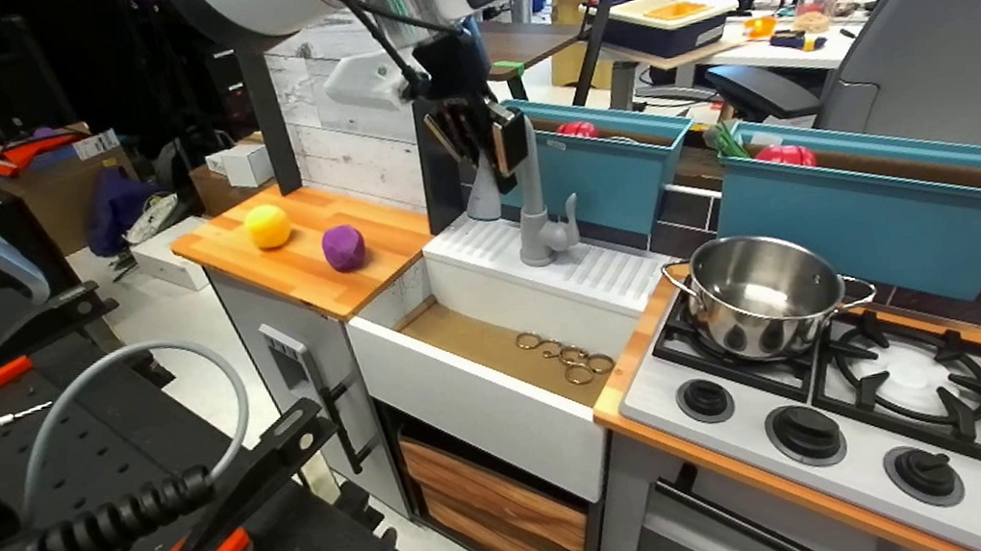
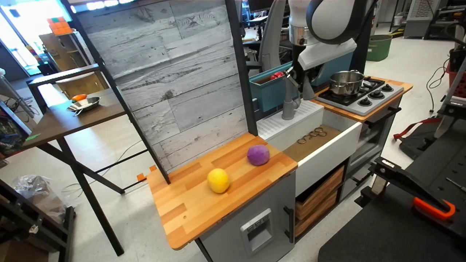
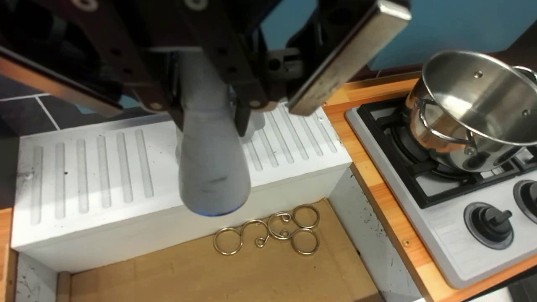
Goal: Turn the tap nozzle to the left
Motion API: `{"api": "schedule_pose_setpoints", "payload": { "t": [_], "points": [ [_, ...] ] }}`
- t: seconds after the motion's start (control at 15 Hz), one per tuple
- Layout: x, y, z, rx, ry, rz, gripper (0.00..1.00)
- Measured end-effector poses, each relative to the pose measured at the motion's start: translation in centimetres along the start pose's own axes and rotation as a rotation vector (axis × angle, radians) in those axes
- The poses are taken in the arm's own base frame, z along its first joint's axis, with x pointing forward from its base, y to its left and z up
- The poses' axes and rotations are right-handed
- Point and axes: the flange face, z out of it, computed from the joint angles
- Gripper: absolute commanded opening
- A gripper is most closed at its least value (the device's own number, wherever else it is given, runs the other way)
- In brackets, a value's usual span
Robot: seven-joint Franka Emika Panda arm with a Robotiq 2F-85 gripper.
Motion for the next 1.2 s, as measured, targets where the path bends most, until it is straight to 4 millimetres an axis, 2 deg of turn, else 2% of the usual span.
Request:
{"api": "schedule_pose_setpoints", "payload": {
  "t": [0.47, 1.2],
  "points": [
    [-0.6, -2.4, -0.5, 0.019, 0.032, 0.279, 0.06],
    [-0.7, -3.5, -0.7, 0.153, 0.06, 0.537, 0.06]
  ]
}}
